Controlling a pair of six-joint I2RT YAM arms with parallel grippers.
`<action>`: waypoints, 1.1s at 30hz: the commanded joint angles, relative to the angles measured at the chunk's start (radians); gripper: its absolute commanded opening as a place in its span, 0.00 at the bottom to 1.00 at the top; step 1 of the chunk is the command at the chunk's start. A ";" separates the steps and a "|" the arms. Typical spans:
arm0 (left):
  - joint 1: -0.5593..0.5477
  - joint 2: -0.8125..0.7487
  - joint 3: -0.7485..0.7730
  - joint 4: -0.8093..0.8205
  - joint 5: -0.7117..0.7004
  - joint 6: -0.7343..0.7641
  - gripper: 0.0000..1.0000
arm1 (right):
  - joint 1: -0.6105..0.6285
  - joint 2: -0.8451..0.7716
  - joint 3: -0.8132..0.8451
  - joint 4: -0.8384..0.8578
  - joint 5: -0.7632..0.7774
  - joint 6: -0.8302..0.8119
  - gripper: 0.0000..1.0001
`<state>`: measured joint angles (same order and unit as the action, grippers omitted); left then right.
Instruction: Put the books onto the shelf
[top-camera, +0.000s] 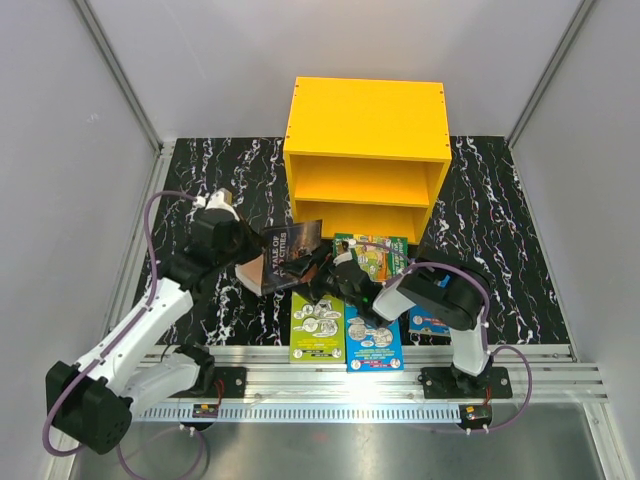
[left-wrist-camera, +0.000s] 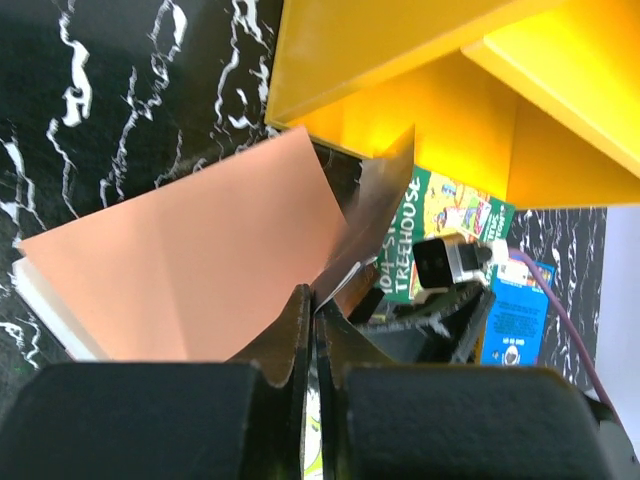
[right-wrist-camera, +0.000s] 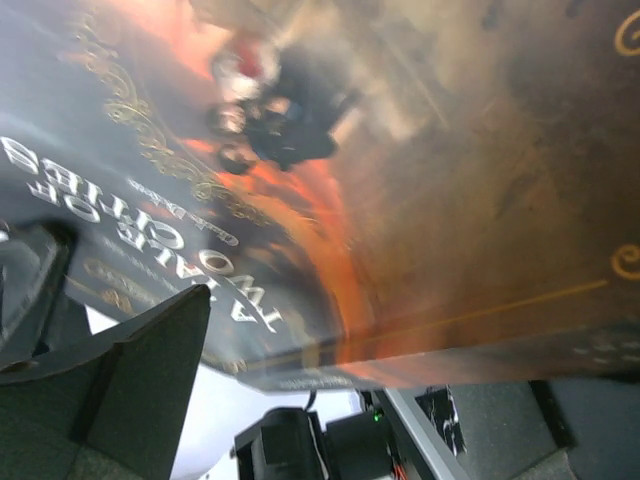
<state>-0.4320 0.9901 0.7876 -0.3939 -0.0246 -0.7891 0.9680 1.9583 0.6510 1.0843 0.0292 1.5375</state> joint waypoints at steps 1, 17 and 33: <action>-0.040 -0.030 -0.025 0.047 0.118 -0.065 0.03 | -0.003 0.063 0.010 -0.072 0.061 0.007 0.94; -0.045 -0.083 -0.107 -0.060 0.065 -0.010 0.86 | 0.032 -0.048 0.002 -0.171 0.024 -0.132 0.00; -0.044 -0.255 0.048 -0.335 -0.253 0.082 0.99 | 0.290 -0.901 0.229 -0.995 0.463 -0.765 0.00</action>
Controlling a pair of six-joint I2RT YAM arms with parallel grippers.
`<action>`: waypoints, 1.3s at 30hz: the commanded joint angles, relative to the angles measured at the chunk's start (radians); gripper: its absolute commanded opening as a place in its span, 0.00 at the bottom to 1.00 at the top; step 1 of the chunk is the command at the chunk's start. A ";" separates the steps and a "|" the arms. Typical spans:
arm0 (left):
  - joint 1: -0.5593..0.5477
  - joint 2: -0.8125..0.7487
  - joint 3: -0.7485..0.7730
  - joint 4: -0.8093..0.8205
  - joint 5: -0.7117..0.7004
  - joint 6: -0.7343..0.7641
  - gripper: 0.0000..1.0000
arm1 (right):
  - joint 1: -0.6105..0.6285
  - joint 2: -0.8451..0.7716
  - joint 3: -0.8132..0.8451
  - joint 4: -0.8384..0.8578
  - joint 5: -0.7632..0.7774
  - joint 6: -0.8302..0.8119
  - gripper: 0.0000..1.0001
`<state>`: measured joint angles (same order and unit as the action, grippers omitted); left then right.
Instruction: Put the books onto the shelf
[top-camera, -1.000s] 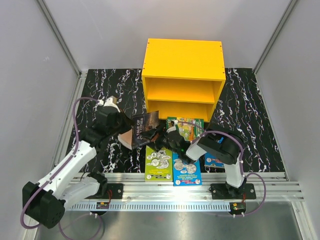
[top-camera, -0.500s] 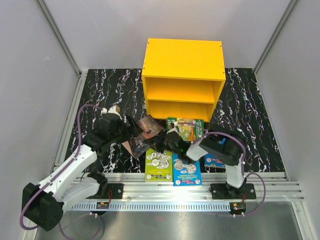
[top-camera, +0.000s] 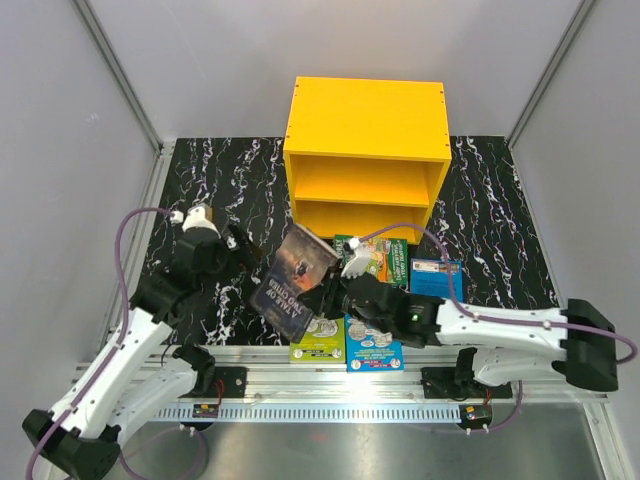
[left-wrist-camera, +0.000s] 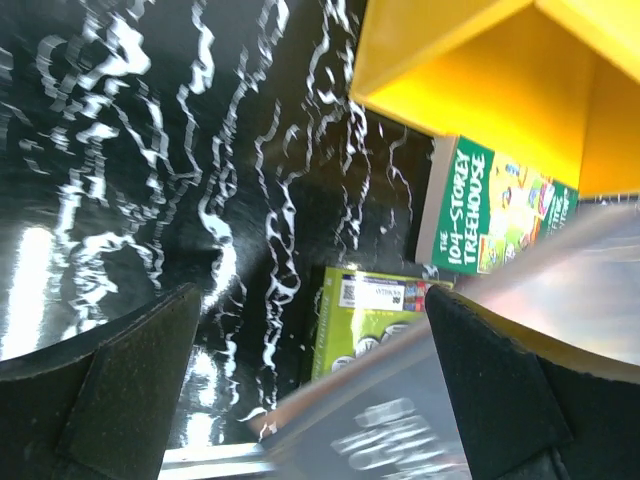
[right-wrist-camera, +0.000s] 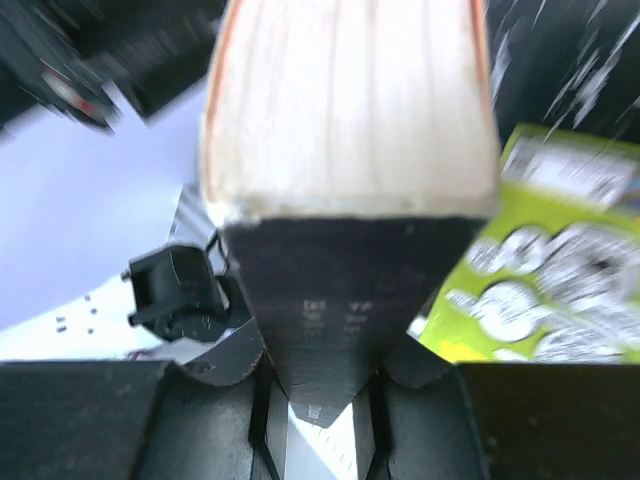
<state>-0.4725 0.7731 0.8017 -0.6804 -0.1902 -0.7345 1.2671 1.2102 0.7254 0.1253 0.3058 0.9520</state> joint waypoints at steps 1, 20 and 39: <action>-0.005 -0.064 0.028 -0.054 -0.100 0.029 0.99 | -0.009 -0.178 0.185 -0.052 0.211 -0.220 0.00; -0.003 -0.163 0.008 -0.084 -0.063 0.038 0.99 | -0.691 0.106 0.957 -0.297 0.084 -0.534 0.00; -0.003 -0.117 -0.050 -0.008 -0.032 0.043 0.99 | -0.977 0.138 0.793 -0.460 -0.249 0.125 0.00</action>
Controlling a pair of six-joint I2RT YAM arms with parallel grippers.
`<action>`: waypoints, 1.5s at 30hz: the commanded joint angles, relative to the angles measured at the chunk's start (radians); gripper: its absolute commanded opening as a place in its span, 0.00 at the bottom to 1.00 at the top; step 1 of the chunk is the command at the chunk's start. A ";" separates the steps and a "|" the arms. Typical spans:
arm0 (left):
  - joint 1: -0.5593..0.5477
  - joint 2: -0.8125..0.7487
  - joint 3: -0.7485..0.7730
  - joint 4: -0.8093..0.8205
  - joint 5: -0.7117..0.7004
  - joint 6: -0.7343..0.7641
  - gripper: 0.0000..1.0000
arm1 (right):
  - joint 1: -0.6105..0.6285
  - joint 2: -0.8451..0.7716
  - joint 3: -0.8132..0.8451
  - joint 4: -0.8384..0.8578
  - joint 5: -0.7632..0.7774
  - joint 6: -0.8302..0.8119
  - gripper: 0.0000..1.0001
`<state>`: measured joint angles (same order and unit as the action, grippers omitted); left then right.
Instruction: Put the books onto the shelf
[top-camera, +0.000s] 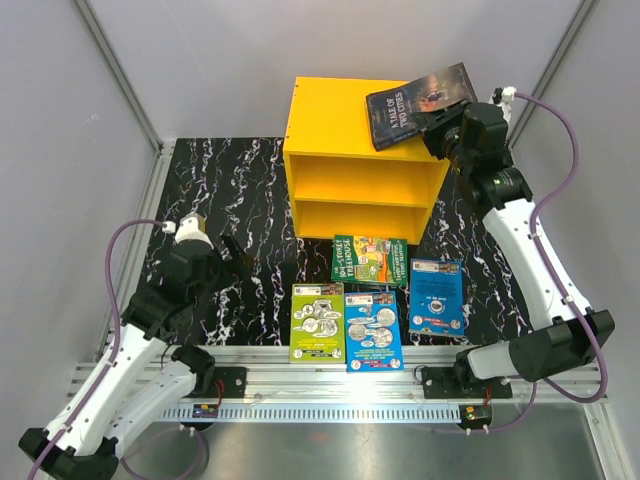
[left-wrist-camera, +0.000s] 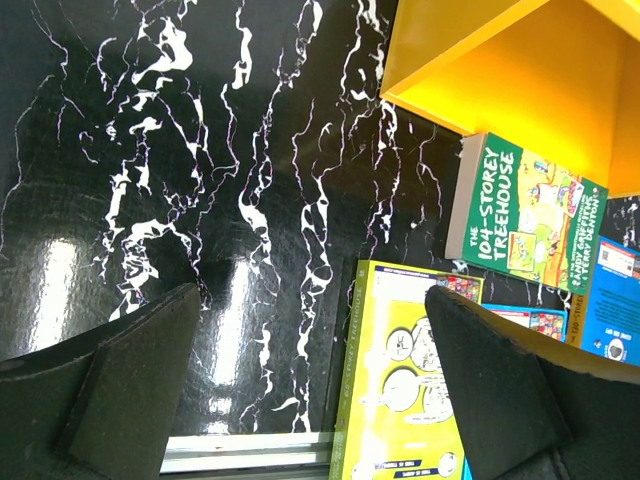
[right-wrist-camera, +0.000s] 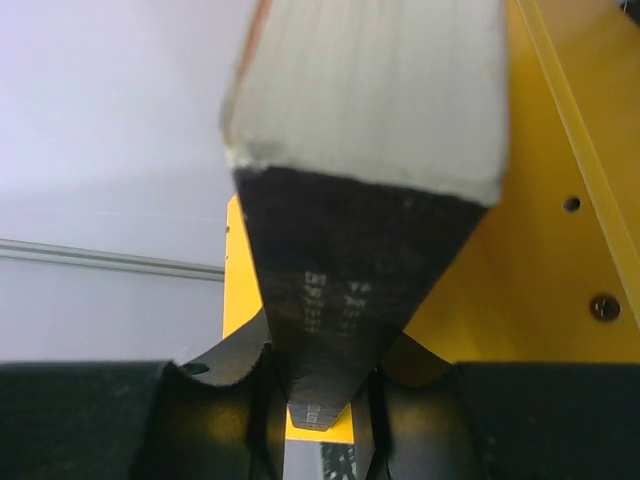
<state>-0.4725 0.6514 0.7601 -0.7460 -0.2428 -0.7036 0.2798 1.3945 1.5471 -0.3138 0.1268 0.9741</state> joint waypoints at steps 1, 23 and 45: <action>-0.003 0.007 -0.008 0.059 0.022 0.009 0.99 | 0.010 -0.052 -0.033 -0.028 -0.075 0.121 0.00; -0.003 -0.030 -0.024 0.062 0.048 0.010 0.99 | 0.114 0.009 -0.041 -0.120 0.182 0.357 0.44; -0.003 -0.013 -0.004 0.073 0.056 0.027 0.99 | 0.113 -0.163 -0.090 -0.269 -0.093 0.161 1.00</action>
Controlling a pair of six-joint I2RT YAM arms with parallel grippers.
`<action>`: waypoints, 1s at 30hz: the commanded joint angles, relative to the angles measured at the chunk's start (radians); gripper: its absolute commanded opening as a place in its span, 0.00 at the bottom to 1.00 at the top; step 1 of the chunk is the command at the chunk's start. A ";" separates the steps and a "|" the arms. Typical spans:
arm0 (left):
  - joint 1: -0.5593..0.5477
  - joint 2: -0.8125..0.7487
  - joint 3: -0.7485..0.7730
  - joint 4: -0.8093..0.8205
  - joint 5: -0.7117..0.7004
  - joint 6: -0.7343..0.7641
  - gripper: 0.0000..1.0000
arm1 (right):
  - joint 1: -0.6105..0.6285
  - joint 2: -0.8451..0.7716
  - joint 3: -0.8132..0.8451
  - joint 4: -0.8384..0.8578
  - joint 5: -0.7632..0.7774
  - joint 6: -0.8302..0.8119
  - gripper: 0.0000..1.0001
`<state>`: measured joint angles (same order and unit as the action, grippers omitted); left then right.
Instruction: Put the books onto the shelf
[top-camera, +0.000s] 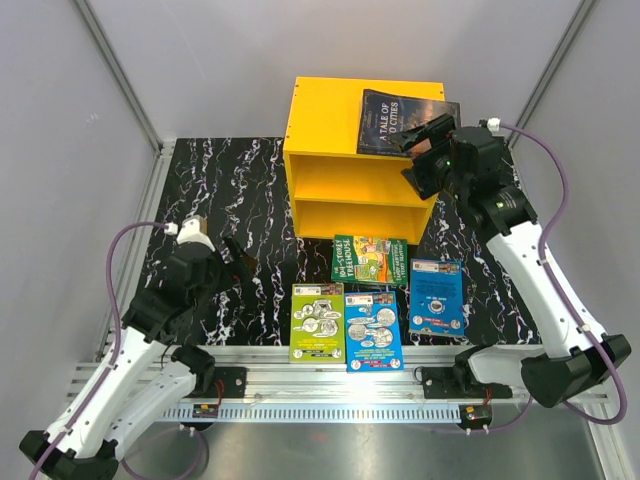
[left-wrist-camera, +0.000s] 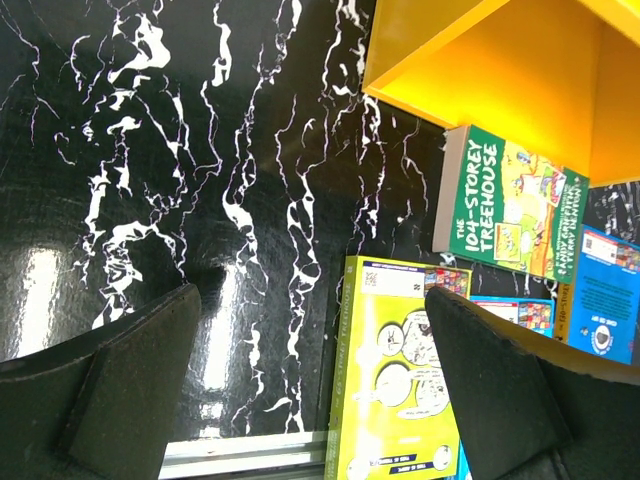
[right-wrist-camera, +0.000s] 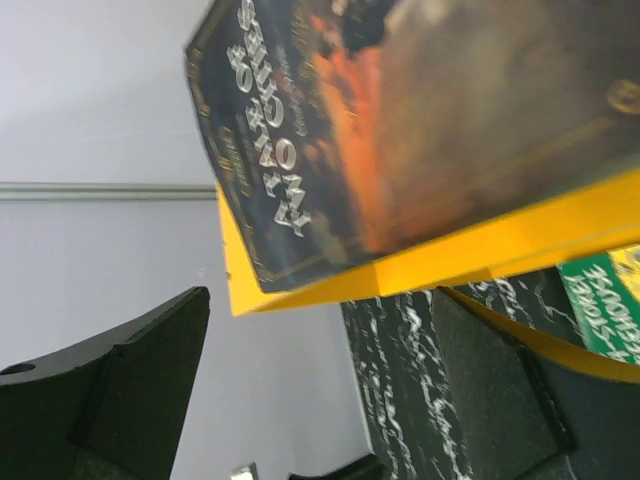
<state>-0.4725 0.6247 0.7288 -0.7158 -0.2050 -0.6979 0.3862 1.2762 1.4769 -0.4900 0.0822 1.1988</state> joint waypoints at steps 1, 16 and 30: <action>-0.003 0.020 0.029 0.044 0.019 0.021 0.99 | 0.008 -0.057 -0.027 -0.104 -0.032 -0.077 1.00; -0.023 0.216 -0.224 0.390 0.265 -0.086 0.99 | 0.074 -0.221 -0.645 0.178 -0.304 -0.235 1.00; -0.255 0.624 -0.252 0.656 0.246 -0.204 0.98 | 0.356 0.281 -0.791 0.643 -0.309 -0.209 1.00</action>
<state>-0.6956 1.1988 0.4656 -0.1085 0.0307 -0.8635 0.7334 1.4899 0.6807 0.0570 -0.2226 1.0073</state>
